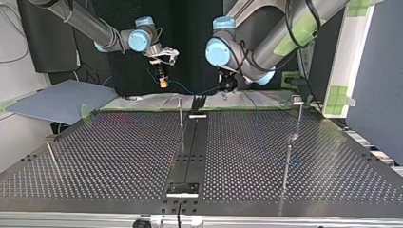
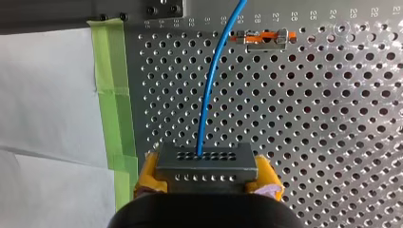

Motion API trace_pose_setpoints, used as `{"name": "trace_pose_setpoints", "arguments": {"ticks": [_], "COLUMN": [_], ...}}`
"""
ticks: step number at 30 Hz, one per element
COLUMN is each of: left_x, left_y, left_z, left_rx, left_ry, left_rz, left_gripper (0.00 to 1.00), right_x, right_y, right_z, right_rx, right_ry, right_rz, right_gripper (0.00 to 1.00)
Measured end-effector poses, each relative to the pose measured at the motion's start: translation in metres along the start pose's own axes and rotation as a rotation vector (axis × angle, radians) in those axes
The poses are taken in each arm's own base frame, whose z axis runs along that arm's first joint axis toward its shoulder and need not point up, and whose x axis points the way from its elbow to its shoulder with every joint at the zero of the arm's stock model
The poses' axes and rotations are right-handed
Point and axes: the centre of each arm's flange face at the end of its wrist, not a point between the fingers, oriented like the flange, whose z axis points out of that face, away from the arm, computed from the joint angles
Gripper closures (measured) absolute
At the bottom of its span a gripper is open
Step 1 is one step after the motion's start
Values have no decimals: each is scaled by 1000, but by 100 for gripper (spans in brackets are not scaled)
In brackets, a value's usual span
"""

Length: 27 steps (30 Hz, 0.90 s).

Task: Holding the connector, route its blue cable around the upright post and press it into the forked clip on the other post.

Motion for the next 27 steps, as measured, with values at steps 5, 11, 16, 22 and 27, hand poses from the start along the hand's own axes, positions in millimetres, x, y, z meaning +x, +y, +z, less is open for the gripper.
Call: {"name": "trace_pose_setpoints", "arguments": {"ticks": [5,11,16,22,27], "left_x": [1,1,3,6,8], "left_y": [-5,-10,-26,-48,-54], "left_z": [-1,3,10,21,24], "left_rx": [4,8,27,53,61], "left_ry": [-4,-12,-18,-45,-46], "left_rz": [-8,-20,-21,-75,-103], "left_gripper": [2,2,2,2,2], "right_x": [0,0,0,-1,0], "right_y": [-1,-3,-4,-4,-4], "right_z": [0,0,0,-1,-1], "right_rx": [2,5,7,7,7], "right_ry": [-1,1,1,0,1], "right_rz": [0,-1,-2,-3,-6], "right_gripper": [100,100,100,100,100]}}
